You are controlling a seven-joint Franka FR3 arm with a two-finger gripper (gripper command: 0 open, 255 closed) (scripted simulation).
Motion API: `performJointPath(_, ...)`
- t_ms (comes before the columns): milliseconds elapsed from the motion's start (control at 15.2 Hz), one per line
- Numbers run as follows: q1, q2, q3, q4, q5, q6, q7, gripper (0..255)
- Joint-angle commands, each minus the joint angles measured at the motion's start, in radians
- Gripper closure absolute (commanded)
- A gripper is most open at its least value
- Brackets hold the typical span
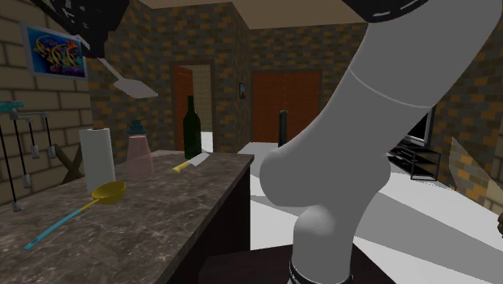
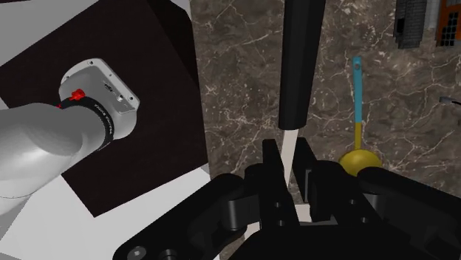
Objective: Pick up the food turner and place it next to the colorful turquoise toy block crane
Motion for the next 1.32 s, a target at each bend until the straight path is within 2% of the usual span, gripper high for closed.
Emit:
performJointPath(0, 0.008, -0.012, 0.03, 0.014, 0.025, -0.007, 0.048, 255)
performJointPath(198, 0.006, -0.011, 0.094, 0.056, 0.059, -0.01, 0.126, 255)
performJointPath(1254, 0.062, -0.133, 0.105, -0.233, 0.117, 0.16, 0.057, 255)
